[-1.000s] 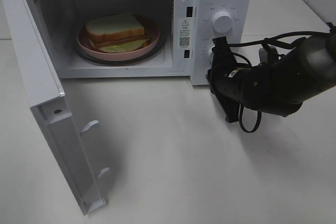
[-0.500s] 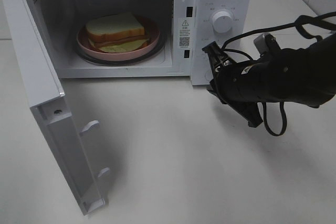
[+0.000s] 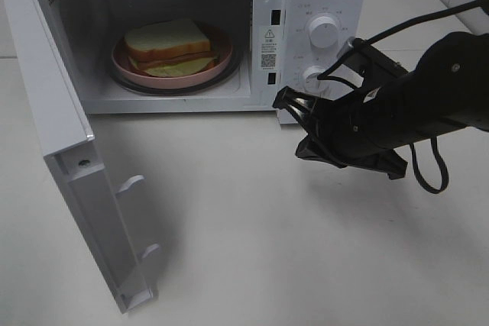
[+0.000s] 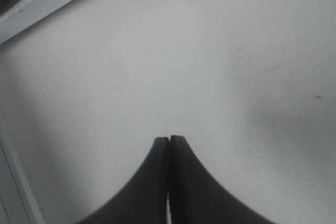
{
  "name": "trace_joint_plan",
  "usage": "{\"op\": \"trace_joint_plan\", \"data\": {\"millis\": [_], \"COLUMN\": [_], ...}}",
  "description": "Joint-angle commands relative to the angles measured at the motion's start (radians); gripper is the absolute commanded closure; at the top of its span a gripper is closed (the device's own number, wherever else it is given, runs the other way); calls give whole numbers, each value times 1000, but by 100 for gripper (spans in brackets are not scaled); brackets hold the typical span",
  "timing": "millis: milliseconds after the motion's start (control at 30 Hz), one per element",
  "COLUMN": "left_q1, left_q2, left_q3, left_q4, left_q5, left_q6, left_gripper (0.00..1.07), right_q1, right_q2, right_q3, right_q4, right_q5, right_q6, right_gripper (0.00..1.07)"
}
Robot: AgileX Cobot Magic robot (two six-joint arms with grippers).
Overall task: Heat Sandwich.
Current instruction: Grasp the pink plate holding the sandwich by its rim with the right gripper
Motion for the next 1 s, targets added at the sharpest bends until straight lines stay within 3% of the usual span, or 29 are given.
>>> {"op": "trace_joint_plan", "data": {"millis": [33, 367, 500, 1000], "left_q1": [-6, -6, -6, -6], "left_q2": [-20, -20, -20, -20], "left_q3": [1, 1, 1, 1], "left_q4": [-9, -9, -9, -9], "left_q5": [-9, -9, -9, -9], "left_q6": [-3, -3, -3, -3], "left_gripper": [9, 9, 9, 9], "right_q1": [0, 0, 0, 0], "right_q2": [-41, -56, -58, -60], "right_q3": [-6, -80, -122, -237], "right_q4": [-58, -255, -343, -400], "right_q5": [81, 334, 498, 755], "right_q6": [-53, -84, -202, -602], "right_gripper": [107, 104, 103, 101]}}
